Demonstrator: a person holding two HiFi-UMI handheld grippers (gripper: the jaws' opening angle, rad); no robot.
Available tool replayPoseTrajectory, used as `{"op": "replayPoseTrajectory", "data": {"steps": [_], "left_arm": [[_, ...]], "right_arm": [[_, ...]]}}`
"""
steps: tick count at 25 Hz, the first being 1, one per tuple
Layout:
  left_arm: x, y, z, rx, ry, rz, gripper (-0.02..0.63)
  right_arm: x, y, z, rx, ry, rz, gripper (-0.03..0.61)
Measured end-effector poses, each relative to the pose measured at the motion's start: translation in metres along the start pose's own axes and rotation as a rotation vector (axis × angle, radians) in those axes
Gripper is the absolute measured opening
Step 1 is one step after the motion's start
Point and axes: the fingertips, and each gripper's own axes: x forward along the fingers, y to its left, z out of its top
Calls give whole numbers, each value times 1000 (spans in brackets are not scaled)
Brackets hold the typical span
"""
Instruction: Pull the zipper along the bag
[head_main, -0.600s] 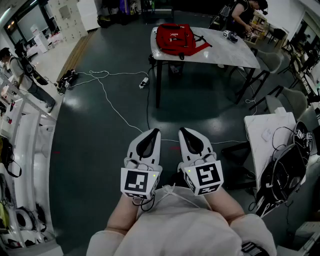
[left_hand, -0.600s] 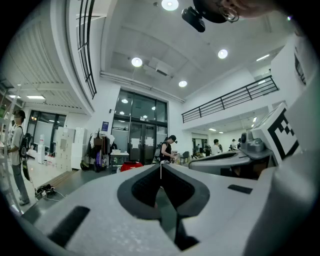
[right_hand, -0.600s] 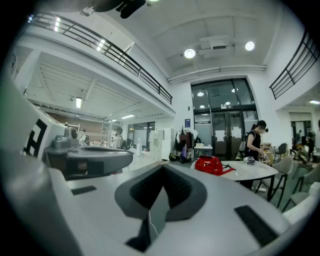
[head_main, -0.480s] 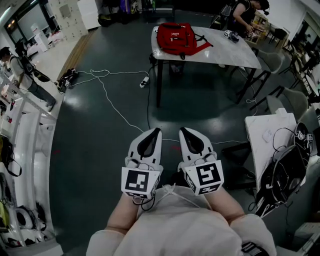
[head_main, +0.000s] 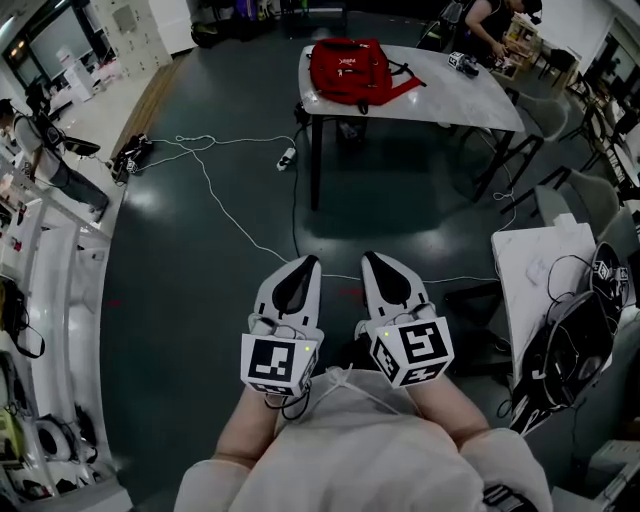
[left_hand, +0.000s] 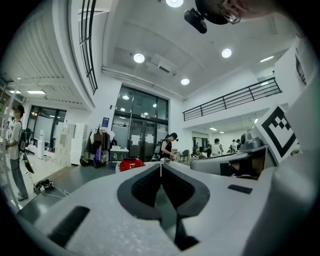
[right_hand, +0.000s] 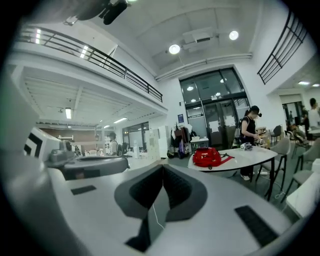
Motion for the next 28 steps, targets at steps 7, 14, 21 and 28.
{"op": "replayPoseTrajectory", "data": {"steps": [7, 14, 21, 28], "left_arm": [[29, 0, -14, -23, 33, -8, 20], [97, 11, -23, -4, 66, 24, 20], [200, 7, -18, 42, 90, 45, 20], [318, 9, -10, 24, 68, 84, 20]], "right_arm": [[12, -27, -9, -2, 31, -11, 26], [56, -76, -10, 5, 51, 40, 28], [116, -176, 17, 88, 39, 73, 28], [173, -281, 44, 67, 37, 80, 28]]}}
